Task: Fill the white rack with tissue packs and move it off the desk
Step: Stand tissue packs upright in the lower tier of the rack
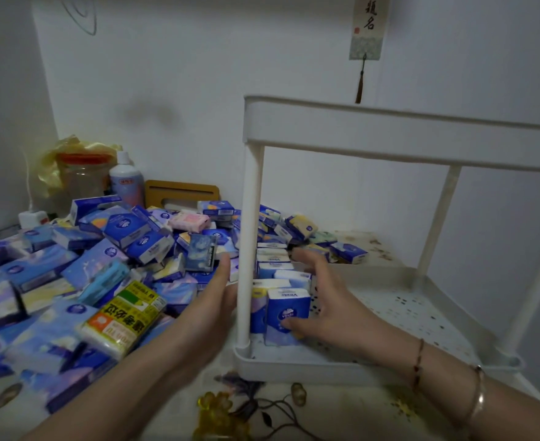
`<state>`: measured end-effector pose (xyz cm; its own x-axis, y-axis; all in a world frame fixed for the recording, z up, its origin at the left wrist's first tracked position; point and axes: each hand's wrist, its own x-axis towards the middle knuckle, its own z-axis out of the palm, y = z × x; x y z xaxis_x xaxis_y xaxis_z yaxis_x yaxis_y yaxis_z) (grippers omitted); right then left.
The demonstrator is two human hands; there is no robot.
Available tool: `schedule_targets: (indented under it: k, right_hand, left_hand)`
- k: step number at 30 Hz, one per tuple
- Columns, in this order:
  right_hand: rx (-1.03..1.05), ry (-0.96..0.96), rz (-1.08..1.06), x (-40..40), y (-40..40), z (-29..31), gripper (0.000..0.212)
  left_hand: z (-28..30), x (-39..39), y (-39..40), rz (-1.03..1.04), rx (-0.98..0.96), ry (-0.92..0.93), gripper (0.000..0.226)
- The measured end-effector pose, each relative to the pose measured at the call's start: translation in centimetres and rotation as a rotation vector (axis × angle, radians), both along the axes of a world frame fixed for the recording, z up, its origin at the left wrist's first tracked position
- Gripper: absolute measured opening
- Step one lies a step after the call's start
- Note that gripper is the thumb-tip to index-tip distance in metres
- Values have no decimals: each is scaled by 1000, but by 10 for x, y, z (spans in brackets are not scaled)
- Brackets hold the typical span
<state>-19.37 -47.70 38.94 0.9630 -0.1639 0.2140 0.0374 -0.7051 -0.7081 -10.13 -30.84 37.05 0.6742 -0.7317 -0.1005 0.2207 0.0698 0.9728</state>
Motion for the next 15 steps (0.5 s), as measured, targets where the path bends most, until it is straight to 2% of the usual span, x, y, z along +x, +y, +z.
schedule_targets:
  k: [2,4,8,11,15]
  right_hand:
    - [110,130,-14,-2,0,0,97]
    - [186,281,2,-2,3,2,84]
    - [203,351,-4,8,10,-1,74]
    - [185,350,27,19,14,-5,77]
    - [163,365,41,17,15,-1,71]
  left_hand:
    - [0,-4,1,-6,6,10,81]
    - [-1,-6,0,-12,-11,24,80]
    - [-2,-6,-4,58,-15,36,83]
    - [-2,-6,-18,109,-65,15,57]
    - [2,-1,-36,339,-6,-41,36]
